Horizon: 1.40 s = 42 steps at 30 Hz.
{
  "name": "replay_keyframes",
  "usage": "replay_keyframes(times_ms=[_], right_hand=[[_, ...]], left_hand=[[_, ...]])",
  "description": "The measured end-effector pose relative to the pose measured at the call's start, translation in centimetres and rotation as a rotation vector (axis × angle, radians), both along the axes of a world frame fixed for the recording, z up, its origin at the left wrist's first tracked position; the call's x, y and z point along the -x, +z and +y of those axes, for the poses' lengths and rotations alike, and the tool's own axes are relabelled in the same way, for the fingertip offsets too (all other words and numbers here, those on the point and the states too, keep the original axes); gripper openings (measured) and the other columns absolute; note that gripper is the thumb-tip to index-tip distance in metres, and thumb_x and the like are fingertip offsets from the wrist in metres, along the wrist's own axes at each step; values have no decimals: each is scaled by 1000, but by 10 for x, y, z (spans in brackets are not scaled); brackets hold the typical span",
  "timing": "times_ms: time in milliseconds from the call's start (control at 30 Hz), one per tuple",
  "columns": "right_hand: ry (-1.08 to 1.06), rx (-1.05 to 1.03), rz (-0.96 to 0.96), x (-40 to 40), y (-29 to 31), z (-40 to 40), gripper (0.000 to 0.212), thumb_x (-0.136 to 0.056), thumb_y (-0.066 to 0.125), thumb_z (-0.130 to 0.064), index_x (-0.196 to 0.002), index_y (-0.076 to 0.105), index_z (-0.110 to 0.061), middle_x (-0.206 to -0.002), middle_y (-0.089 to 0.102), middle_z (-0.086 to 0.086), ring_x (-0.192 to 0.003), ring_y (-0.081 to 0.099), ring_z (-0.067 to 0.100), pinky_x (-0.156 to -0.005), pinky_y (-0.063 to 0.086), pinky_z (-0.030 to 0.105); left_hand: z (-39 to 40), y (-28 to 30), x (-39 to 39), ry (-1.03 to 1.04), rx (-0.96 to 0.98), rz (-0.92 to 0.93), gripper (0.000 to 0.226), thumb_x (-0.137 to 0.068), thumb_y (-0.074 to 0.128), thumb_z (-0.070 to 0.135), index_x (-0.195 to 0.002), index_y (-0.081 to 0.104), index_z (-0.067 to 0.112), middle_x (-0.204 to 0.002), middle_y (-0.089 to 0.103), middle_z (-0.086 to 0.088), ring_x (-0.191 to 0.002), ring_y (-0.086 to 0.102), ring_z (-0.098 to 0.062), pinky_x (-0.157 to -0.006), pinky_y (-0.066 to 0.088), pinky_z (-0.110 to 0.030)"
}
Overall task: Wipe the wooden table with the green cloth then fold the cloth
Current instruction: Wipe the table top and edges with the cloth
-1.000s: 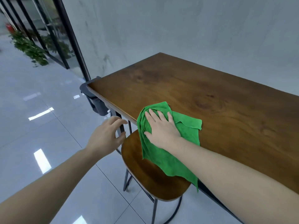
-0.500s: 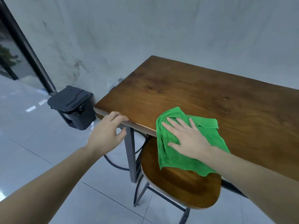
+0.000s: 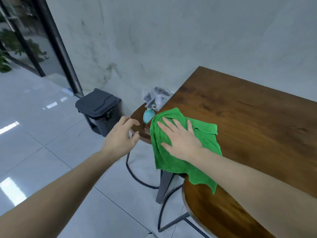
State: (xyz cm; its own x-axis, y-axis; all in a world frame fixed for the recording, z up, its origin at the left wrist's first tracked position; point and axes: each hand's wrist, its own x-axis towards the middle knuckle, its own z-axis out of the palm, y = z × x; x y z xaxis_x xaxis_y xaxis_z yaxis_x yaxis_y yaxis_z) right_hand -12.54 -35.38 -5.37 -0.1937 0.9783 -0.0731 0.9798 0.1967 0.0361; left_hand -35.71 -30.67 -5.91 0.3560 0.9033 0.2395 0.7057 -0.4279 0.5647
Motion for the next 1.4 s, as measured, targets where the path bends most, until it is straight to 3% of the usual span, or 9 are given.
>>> replay_keyframes(times_ms=[133, 200, 267, 400, 500, 667, 833, 1167, 1400], right_hand=[[96, 6, 22, 42, 2, 53, 64, -93, 53, -47, -152, 32, -33, -162, 27, -6, -151, 16, 24, -116, 0, 72], [159, 19, 1, 50, 5, 75, 40, -89, 55, -46, -124, 57, -27, -123, 56, -6, -136, 37, 23, -115, 0, 72], [216, 39, 10, 48, 8, 94, 23, -88, 52, -51, -96, 56, -29, -90, 52, -11, -117, 51, 21, -118, 0, 66], [396, 11, 73, 27, 8, 116, 53, -94, 30, -64, -85, 63, -24, -73, 53, -12, -85, 57, 17, -109, 30, 48], [411, -7, 122, -3, 8, 139, 63, -99, 19, -63, -96, 68, -23, -82, 62, -9, -83, 57, 18, -97, 40, 44], [202, -24, 15, -38, 13, 166, 91, -94, -2, -73, -107, 69, -17, -107, 69, -3, -110, 58, 20, -116, 26, 41], [91, -17, 87, -28, 13, 143, 56, -99, 32, -49, -138, 59, -20, -147, 54, -2, -147, 32, 15, -125, -4, 42], [264, -98, 112, -36, 3, 154, 37, -99, 45, -45, -97, 69, -16, -97, 64, -1, -101, 54, 21, -120, 23, 52], [244, -124, 79, -113, 0, 229, 41, -102, 39, -45, -95, 69, -18, -95, 64, -3, -96, 55, 19, -119, 24, 47]], left_hand=[[35, 1, 7, 46, 36, -15, 28, -88, 54, 24, -116, 54, 28, -122, 45, 13, -106, 54, -11, -86, 48, -35], [51, 3, 7, 67, 50, -14, 32, -87, 53, 19, -118, 53, 26, -126, 44, 11, -105, 54, -11, -84, 48, -35], [66, 7, 7, 81, 52, -37, 34, -87, 52, 16, -120, 52, 25, -127, 43, 10, -102, 54, -11, -84, 48, -36], [85, 5, 6, 53, 82, -75, 34, -87, 51, 16, -120, 53, 24, -124, 44, 10, -102, 53, -11, -85, 47, -36], [99, 2, 10, 18, 87, -81, 31, -88, 53, 17, -118, 53, 26, -123, 44, 11, -100, 54, -10, -86, 47, -36], [124, -1, 14, -106, 100, -100, 30, -90, 54, 22, -120, 53, 26, -122, 44, 11, -98, 58, -13, -85, 49, -38], [139, 1, 21, -249, 128, -103, 32, -90, 56, 22, -121, 52, 25, -123, 45, 8, -97, 59, -18, -86, 48, -41], [170, -2, -9, -434, 143, -113, 28, -89, 57, 21, -116, 54, 28, -123, 45, 12, -100, 58, -12, -84, 48, -38], [214, -1, -62, -433, 158, -126, 27, -91, 56, 24, -117, 55, 26, -111, 45, 14, -85, 60, -15, -84, 48, -41]])
